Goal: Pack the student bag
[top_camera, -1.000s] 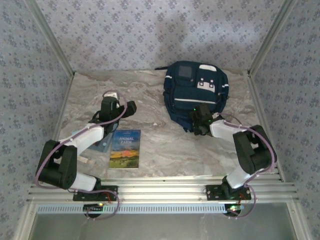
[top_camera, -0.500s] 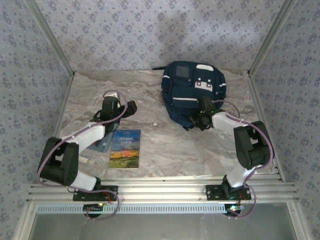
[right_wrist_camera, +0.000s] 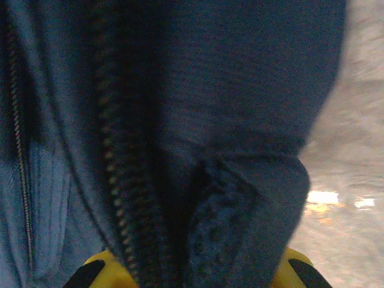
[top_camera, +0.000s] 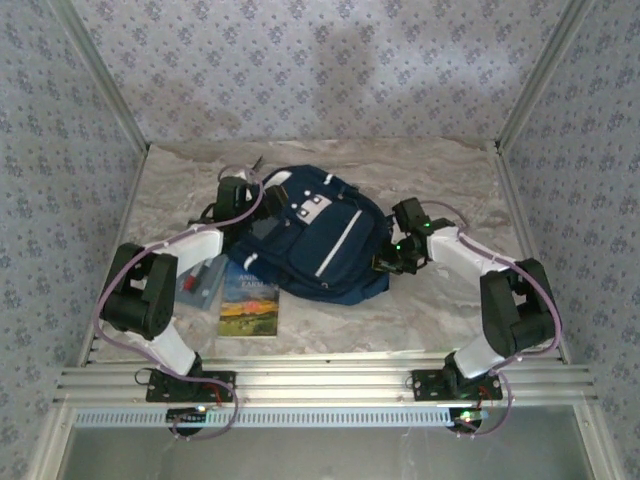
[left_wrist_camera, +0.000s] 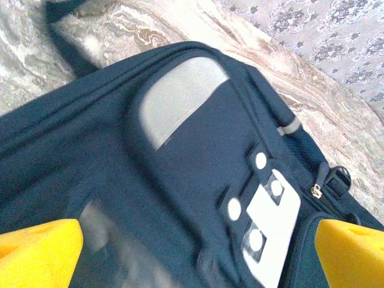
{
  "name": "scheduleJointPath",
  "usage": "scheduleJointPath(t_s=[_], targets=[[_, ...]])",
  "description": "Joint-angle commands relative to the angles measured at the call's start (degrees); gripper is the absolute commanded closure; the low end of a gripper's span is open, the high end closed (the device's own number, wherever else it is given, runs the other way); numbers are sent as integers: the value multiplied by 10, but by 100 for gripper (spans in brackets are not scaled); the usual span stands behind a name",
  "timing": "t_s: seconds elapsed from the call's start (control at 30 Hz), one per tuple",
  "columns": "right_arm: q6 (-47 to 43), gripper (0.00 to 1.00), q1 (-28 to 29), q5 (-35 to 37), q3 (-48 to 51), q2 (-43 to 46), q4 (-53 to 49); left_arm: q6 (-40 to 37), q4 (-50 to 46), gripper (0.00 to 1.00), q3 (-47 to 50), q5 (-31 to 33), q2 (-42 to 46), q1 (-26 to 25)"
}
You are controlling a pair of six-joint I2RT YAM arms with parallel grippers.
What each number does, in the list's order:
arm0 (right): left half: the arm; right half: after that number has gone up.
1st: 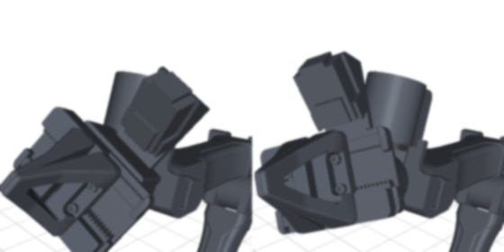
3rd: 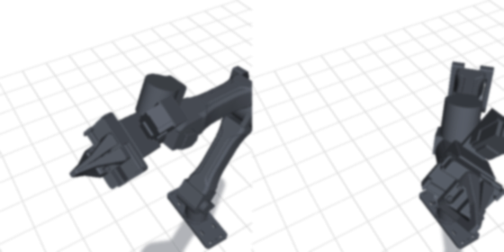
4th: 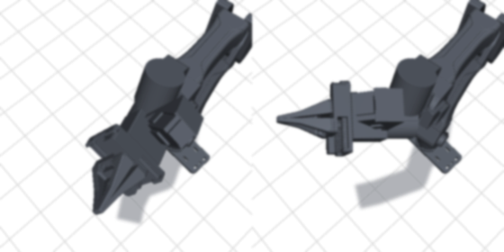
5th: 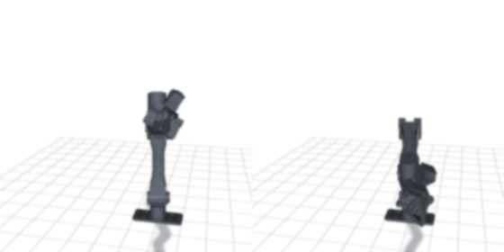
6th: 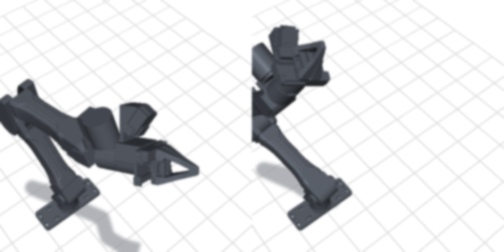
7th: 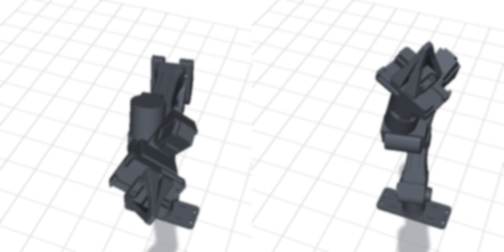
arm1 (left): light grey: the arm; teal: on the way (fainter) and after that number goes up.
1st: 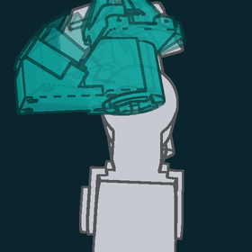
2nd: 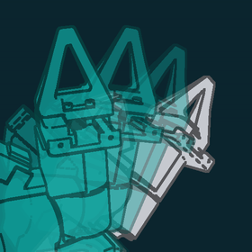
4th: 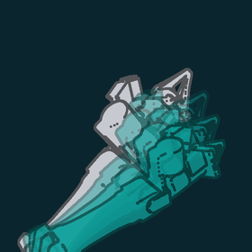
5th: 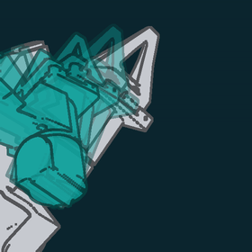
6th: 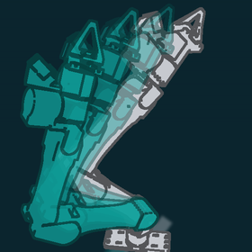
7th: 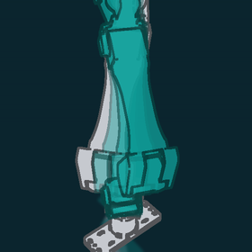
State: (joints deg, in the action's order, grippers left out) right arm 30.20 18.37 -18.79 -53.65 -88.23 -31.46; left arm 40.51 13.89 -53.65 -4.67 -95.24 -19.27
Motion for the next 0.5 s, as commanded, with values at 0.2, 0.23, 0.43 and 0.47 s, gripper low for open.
scheduleJointPath(t_s=[0.2,0.23,0.43,0.47], targets=[[-55,94,-102,-23,-102,-65,60,6,-51,1,56,26,95,-2],[-56,88,-103,-24,-115,-81,67,8,-61,1,59,27,103,-2],[-23,72,-110,-29,-171,-148,129,65,-110,0,96,32,164,-3],[-18,66,-109,-29,-177,-154,141,91,-112,0,109,32,176,-3]])
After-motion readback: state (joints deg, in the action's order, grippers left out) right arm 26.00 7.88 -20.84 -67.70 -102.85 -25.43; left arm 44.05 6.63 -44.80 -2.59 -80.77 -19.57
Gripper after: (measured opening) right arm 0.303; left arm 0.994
